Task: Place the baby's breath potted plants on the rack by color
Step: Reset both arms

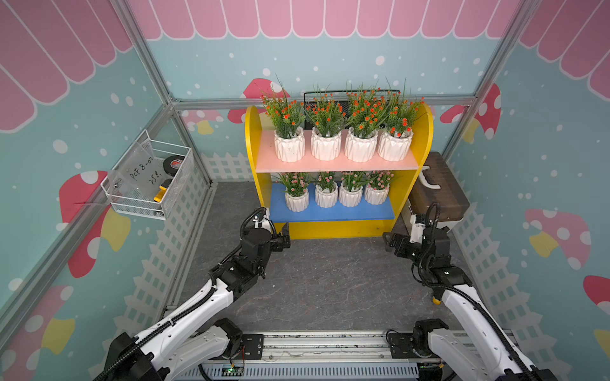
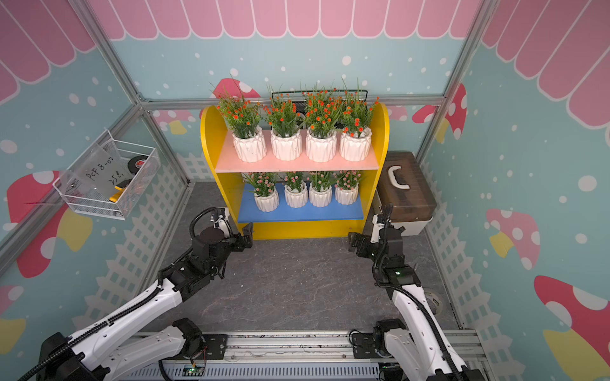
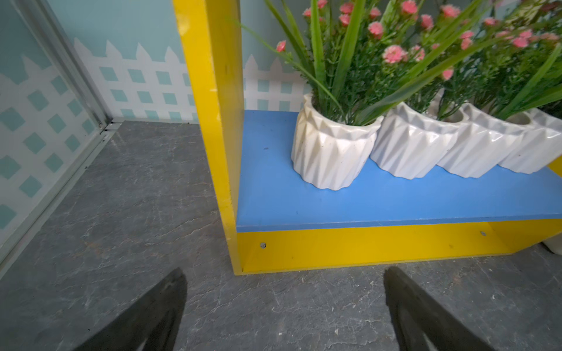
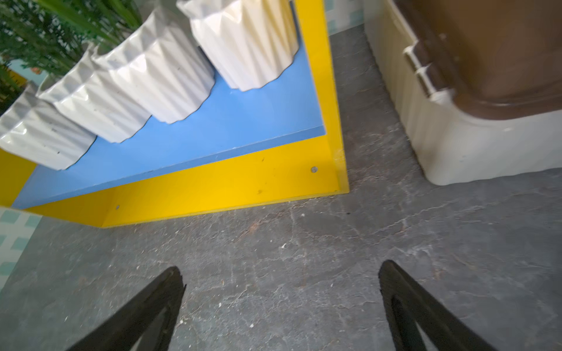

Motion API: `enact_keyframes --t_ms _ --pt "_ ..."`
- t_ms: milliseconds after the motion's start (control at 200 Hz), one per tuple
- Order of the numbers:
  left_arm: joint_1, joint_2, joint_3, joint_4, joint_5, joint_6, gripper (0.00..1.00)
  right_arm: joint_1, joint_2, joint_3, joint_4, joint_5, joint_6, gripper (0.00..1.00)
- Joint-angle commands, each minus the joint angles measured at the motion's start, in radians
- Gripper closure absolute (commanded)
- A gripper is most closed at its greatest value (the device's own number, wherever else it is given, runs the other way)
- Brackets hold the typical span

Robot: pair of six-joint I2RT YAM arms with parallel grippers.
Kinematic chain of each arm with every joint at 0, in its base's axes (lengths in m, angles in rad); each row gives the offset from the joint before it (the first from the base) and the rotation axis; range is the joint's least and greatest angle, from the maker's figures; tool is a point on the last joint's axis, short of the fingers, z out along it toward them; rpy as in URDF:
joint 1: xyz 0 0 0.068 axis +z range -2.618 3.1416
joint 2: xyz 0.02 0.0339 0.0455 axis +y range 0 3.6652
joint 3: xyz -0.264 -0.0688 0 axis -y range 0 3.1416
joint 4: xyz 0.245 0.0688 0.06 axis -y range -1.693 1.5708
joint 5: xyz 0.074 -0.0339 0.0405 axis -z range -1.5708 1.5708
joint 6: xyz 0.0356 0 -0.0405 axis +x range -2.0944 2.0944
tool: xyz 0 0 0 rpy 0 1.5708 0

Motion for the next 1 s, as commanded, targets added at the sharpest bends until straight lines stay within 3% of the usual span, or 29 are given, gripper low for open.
enact_keyframes --t_ms 0,100,190,335,455,635,730,795,915,990 --pt "0.045 -0.006 0.027 -0.079 -0.015 -0.040 0.01 -0.031 0.000 -0.011 -0.002 0.064 -0.041 0.01" --pt "0.113 0.022 0.048 -0.098 0.068 -0.028 0.01 -0.058 0.003 -0.013 0.002 0.121 -0.074 0.01" --pt "0.149 0.058 0.072 -0.106 0.044 -0.027 0.01 -0.091 0.000 -0.012 0.003 0.158 -0.106 0.01" --pt "0.259 0.141 0.108 -0.053 0.221 0.043 0.01 -0.141 -0.004 -0.011 0.010 0.212 -0.139 0.01" --pt "0.294 0.206 0.124 -0.039 0.106 0.075 0.01 -0.160 -0.002 -0.026 0.057 0.256 -0.182 0.01" --pt "0.308 0.236 0.036 0.119 0.007 0.246 0.01 -0.165 -0.009 -0.088 0.198 0.301 -0.222 0.01" --pt "0.365 0.244 -0.010 0.198 0.022 0.233 0.01 -0.166 0.022 -0.104 0.257 0.319 -0.226 0.01" --pt "0.425 0.250 -0.052 0.273 -0.021 0.144 0.01 -0.167 0.052 -0.117 0.301 0.330 -0.229 0.01" --pt "0.537 0.253 -0.165 0.476 0.127 0.128 0.01 -0.169 0.110 -0.141 0.381 0.346 -0.250 0.01" --pt "0.547 0.257 -0.200 0.537 0.122 0.152 0.01 -0.169 0.143 -0.154 0.424 0.362 -0.268 0.01"
